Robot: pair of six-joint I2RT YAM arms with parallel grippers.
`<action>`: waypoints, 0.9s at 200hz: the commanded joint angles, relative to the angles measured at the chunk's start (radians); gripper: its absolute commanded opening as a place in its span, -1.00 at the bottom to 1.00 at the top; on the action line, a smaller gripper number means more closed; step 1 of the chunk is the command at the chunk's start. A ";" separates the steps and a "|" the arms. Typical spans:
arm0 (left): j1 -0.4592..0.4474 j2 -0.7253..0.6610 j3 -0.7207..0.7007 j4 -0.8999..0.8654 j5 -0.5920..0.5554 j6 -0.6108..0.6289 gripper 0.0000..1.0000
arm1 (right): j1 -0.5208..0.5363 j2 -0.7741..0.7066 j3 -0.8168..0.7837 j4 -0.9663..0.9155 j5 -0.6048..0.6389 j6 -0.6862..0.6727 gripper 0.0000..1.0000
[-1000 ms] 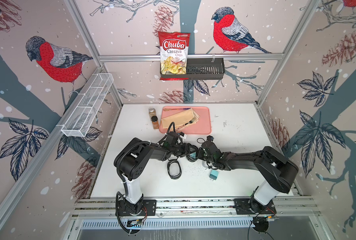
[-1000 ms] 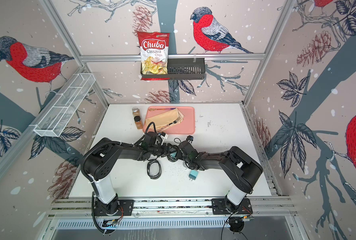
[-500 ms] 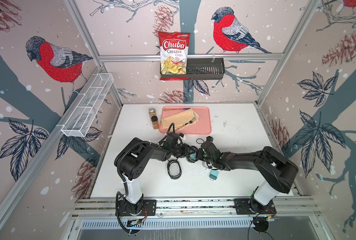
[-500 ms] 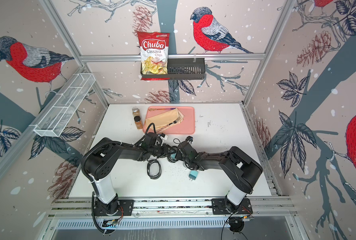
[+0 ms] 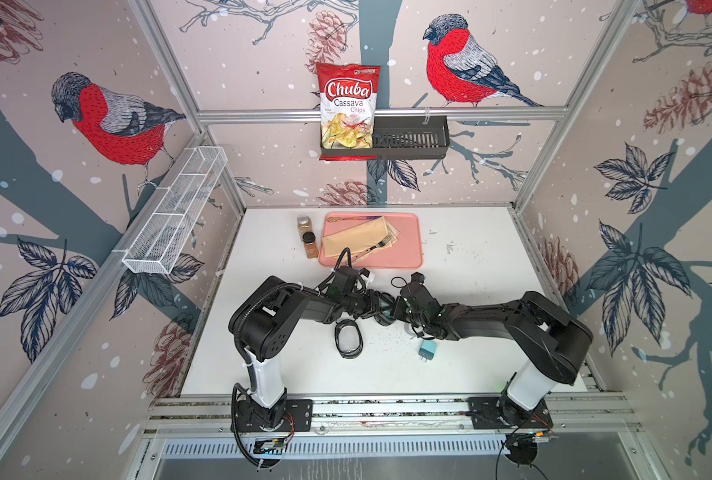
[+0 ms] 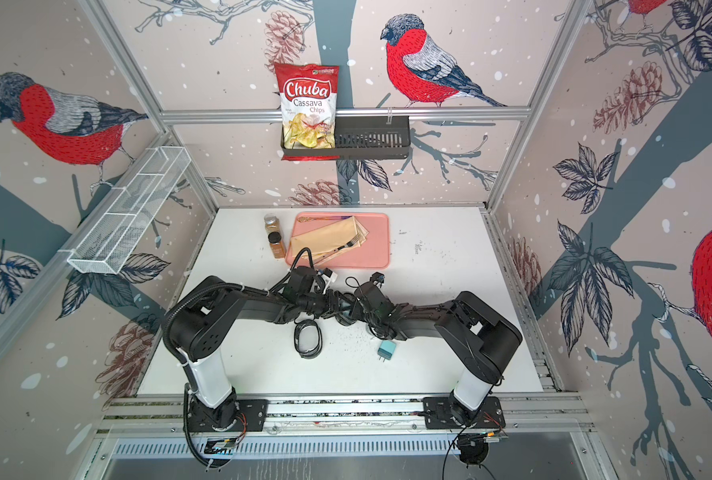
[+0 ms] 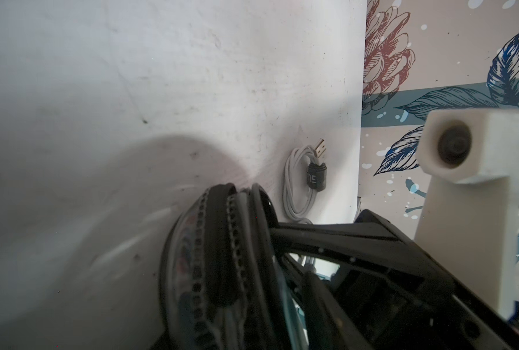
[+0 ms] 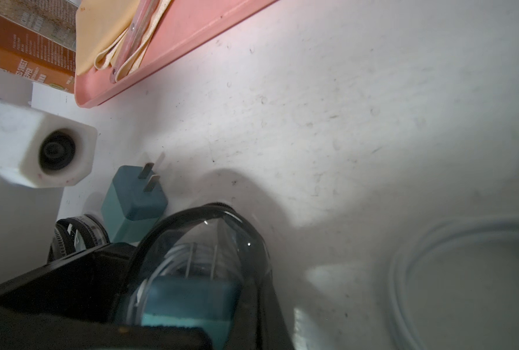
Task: Pack away charging kits
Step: Pick up the storage bag at the center of the board.
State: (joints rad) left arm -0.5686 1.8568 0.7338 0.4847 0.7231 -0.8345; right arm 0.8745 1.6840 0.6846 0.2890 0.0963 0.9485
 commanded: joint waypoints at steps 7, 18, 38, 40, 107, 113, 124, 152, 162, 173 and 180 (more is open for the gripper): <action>-0.008 0.013 0.004 -0.021 0.022 0.002 -0.14 | 0.002 0.003 0.003 -0.015 -0.024 0.002 -0.95; -0.008 0.016 0.006 -0.017 0.027 0.002 -0.21 | 0.003 -0.002 0.001 -0.010 -0.029 0.001 -0.94; -0.008 0.020 0.007 -0.011 0.031 -0.002 -0.33 | 0.006 -0.016 -0.006 0.001 -0.035 -0.003 -0.88; -0.007 0.021 0.006 -0.010 0.032 -0.002 -0.34 | 0.006 -0.017 -0.008 0.001 -0.035 -0.003 -0.87; -0.002 -0.088 -0.014 -0.030 -0.039 0.035 -0.79 | 0.026 -0.160 -0.060 0.006 0.026 -0.036 -0.21; -0.001 -0.117 -0.018 -0.041 -0.060 0.046 -0.83 | 0.030 -0.186 -0.067 0.007 0.042 -0.045 -0.15; 0.001 -0.184 -0.028 -0.065 -0.101 0.068 -0.90 | 0.046 -0.242 -0.081 0.011 0.075 -0.065 0.01; 0.002 -0.402 -0.055 -0.123 -0.232 0.116 -1.00 | 0.117 -0.388 -0.109 0.059 0.176 -0.172 0.16; 0.002 -0.486 -0.064 -0.148 -0.283 0.128 -1.00 | 0.157 -0.426 -0.112 0.076 0.223 -0.218 0.15; 0.001 -0.581 -0.068 -0.180 -0.345 0.137 -1.00 | 0.201 -0.489 -0.115 0.095 0.282 -0.264 0.14; 0.001 -0.635 -0.074 -0.198 -0.387 0.135 -1.00 | 0.227 -0.521 -0.122 0.109 0.322 -0.291 0.15</action>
State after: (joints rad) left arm -0.5694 1.3575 0.6731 0.3458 0.5045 -0.7418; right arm 1.0344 1.2453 0.5735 0.3153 0.2623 0.7975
